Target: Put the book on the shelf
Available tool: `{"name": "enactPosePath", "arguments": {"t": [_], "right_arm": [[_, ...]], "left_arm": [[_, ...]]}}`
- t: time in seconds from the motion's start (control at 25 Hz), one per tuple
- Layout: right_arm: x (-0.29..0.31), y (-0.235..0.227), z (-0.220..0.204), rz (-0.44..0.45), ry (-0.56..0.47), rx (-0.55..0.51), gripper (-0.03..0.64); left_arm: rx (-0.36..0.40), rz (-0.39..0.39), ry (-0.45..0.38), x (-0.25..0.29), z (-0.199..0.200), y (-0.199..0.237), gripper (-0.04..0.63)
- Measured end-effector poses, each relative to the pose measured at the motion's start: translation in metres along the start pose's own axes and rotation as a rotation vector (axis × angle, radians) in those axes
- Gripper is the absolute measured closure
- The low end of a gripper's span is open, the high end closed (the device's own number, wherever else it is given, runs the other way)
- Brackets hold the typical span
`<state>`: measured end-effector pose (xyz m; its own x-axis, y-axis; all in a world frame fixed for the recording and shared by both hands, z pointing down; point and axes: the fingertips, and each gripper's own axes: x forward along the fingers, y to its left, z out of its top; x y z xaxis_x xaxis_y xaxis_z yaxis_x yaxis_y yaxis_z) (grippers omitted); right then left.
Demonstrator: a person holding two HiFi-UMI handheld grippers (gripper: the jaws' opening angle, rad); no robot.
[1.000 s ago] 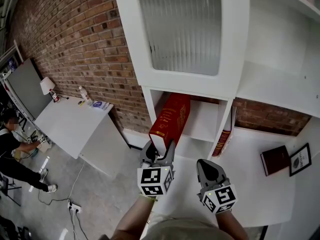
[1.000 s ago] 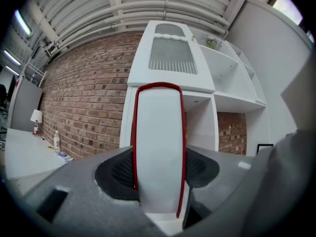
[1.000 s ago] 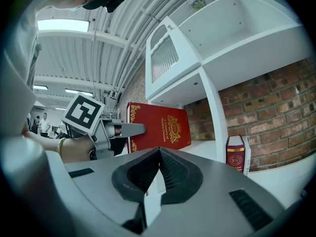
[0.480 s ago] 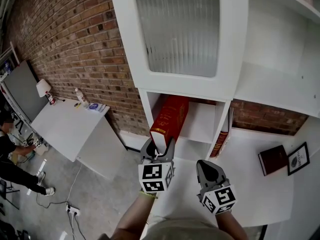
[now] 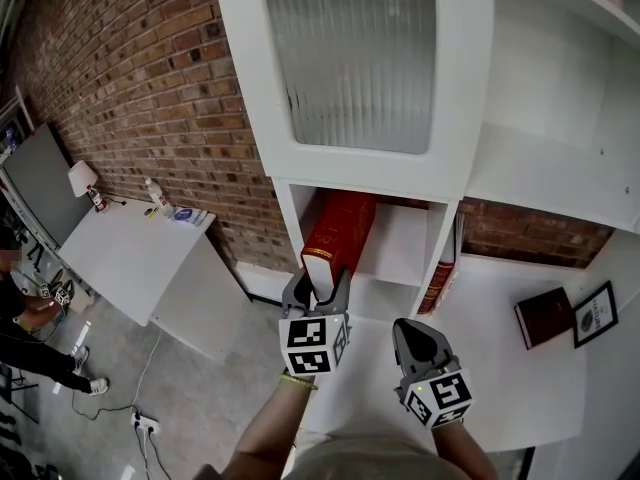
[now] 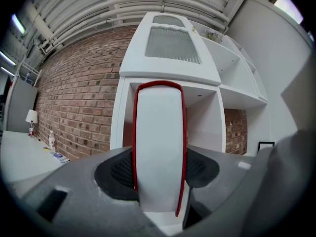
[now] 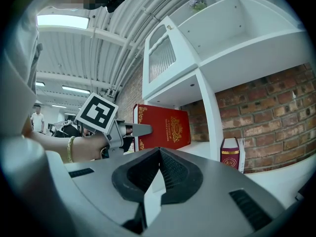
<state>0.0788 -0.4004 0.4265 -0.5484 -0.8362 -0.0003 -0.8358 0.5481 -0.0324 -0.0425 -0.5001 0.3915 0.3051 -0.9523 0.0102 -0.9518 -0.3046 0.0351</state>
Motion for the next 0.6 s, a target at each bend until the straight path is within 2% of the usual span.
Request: {"name": "enactPosePath", "arguments": {"t": [0.6], "right_arm": [[0.000, -0.006, 0.000, -0.023, 0.000, 0.000, 0.611]], "left_arm": [[-0.005, -0.021, 0.035, 0.024, -0.001, 0.002, 0.353]]}}
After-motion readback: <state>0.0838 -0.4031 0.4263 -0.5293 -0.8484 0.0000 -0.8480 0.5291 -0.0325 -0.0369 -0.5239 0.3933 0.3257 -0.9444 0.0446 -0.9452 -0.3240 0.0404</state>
